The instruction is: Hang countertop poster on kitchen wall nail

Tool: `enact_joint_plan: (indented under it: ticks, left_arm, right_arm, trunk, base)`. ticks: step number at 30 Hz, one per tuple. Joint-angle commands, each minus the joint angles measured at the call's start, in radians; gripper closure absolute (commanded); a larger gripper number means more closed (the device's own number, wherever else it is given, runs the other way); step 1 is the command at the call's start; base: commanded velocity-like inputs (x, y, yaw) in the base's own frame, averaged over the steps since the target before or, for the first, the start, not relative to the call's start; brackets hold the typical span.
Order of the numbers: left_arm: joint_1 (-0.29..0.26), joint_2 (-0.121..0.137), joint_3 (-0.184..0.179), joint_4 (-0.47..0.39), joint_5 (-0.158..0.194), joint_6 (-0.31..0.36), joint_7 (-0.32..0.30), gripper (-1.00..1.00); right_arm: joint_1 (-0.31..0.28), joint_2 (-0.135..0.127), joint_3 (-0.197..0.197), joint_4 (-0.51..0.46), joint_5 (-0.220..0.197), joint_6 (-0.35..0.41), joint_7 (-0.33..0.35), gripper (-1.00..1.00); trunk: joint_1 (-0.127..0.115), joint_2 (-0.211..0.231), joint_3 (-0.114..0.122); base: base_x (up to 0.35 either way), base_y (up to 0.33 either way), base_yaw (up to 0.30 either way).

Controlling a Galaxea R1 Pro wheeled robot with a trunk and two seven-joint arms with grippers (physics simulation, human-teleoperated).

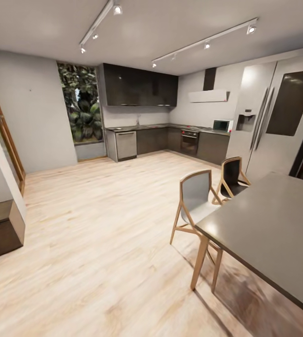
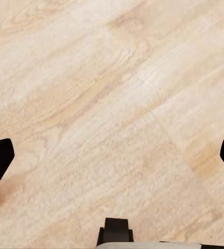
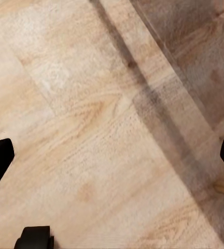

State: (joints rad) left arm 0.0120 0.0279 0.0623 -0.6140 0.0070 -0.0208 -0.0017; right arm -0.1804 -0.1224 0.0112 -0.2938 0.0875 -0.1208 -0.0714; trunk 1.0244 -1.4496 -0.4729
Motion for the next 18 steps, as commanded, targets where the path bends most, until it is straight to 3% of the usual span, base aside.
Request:
enact_joint_plan:
  ticks: [1,18]
  left_arm:
    - [0.000,0.000,0.001,-0.001,0.001,-0.002,0.000,-1.00]
    - [0.000,0.000,0.001,-0.001,0.001,-0.001,0.000,-1.00]
  right_arm:
    - [-0.001,0.000,0.001,0.001,0.009,-0.002,-0.005,-1.00]
    - [-0.001,0.003,0.001,0.001,0.009,-0.003,-0.007,-1.00]
  trunk:
    - [0.001,0.000,-0.001]
    - [0.001,0.000,-0.001]
  base:
    - [0.295,0.203,0.000]
    - [0.295,0.203,0.000]
